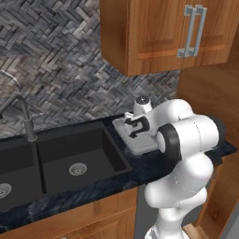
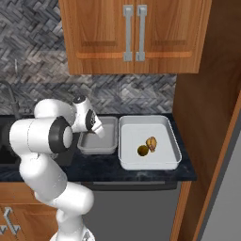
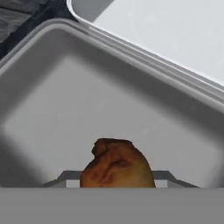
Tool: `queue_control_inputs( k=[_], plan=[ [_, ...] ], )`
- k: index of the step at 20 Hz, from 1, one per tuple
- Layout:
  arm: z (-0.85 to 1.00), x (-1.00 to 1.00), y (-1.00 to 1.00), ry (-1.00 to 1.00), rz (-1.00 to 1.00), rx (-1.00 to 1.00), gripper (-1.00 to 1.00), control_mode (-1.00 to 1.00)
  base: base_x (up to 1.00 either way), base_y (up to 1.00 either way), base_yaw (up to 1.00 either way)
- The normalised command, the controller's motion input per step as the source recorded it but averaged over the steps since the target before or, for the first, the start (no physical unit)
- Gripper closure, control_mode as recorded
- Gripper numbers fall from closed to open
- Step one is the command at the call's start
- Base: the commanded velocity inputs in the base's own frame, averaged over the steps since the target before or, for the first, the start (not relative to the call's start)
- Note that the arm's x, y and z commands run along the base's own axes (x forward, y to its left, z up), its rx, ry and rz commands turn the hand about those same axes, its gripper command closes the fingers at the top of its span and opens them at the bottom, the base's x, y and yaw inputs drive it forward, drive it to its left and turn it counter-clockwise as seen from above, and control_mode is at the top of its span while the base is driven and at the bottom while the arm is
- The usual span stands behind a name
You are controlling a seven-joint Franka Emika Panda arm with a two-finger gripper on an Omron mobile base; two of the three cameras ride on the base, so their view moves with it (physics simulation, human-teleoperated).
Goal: Place one lemon and one chicken drumstick in each tupperware on the nearby counter, to pack two identical lunches.
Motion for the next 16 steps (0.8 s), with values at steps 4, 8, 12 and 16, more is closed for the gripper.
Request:
queue_control_inputs(
  k=[4, 8, 12, 16],
  plan=[
    [-0.32, 0.37, 0.02, 0.06, 0.0, -0.01, -1.0, -1.0, 0.0, 0.0, 0.0],
    [0.17, 0.0, 0.0, 0.0, 0.0, 0.0, -1.0, -1.0, 0.0, 0.0, 0.0],
    [0.54, 0.01, -0.02, 0.0, -0.02, 0.0, -1.0, -1.0, 0.0, 0.0, 0.0],
    [0.74, -0.15, -0.03, 0.0, -0.01, 0.0, -1.0, -1.0, 0.0, 0.0, 0.0]
  ],
)
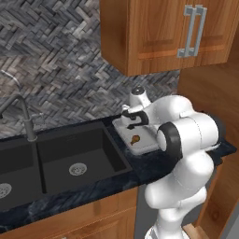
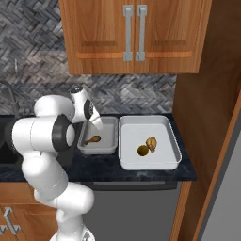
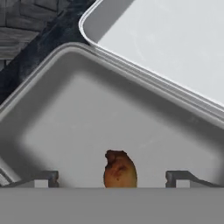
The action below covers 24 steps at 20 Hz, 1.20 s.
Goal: Place one lemon and one chicken drumstick in each tupperware on the nearby counter, to pack two identical lunches.
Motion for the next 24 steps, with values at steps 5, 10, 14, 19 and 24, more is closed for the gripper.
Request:
queue_control_inputs(
  k=[5, 10, 14, 19, 24],
  plan=[
    [0.24, -0.96, 0.3, 0.0, 0.0, -0.01, -1.0, -1.0, 0.0, 0.0, 0.0],
    [-0.13, -1.0, 0.39, 0.0, 0.0, -0.02, -1.0, -1.0, 0.0, 0.0, 0.0],
    [0.64, -1.0, -0.11, -0.07, -0.01, 0.11, -1.0, -1.0, 0.0, 0.0, 0.0],
    [0.97, -1.0, -0.3, -0.23, 0.08, 0.01, -1.0, -1.0, 0.0, 0.0, 0.0],
    [0.75, -1.0, -0.04, -0.21, 0.29, -0.07, -1.0, -1.0, 0.0, 0.0, 0.0]
  ],
)
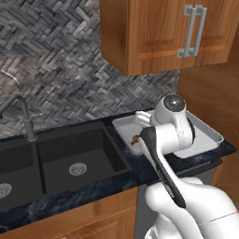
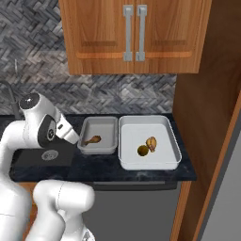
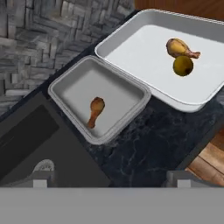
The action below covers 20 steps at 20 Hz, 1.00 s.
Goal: Place one lemon and one chicken drumstick in each tupperware on the nearby counter, to pack two identical lunches.
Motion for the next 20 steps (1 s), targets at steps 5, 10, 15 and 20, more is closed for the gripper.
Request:
queue_control_inputs(
  k=[5, 10, 15, 20],
  plan=[
    [0.07, -0.6, 0.05, 0.0, 0.21, -0.04, -1.0, 1.0, -0.4, 0.06, 0.1],
    [0.0, 0.0, 0.0, 0.0, 0.0, 0.0, -1.0, 1.0, -1.0, -0.16, 0.07],
    [0.0, 0.0, 0.0, 0.0, 0.0, 0.0, -1.0, 1.0, -1.0, -0.81, -0.22],
    [0.0, 0.0, 0.0, 0.0, 0.0, 0.0, -1.0, 1.0, -0.71, -1.0, -0.43]
  ],
)
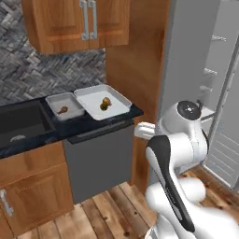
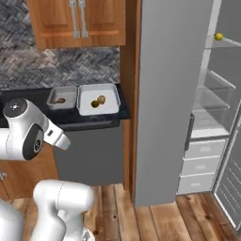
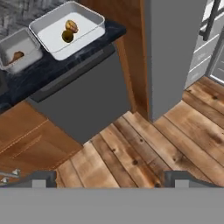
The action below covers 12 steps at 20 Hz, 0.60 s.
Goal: Place one lemon and one chicken drumstick in each tupperware on the nearby counter, to pack two identical lunches.
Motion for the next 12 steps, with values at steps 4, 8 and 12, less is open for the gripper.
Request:
queue_control_inputs(
  k=[4, 8, 12],
  plan=[
    [0.0, 0.0, 0.0, 0.0, 0.0, 0.0, -1.0, 1.0, 0.15, -1.0, -0.37],
    [0.0, 0.0, 0.0, 0.0, 0.0, 0.0, -1.0, 1.0, 0.78, -1.0, -0.14],
    [0.0, 0.0, 0.0, 0.0, 0.0, 0.0, -1.0, 1.0, 1.0, -0.97, 0.0]
  ],
)
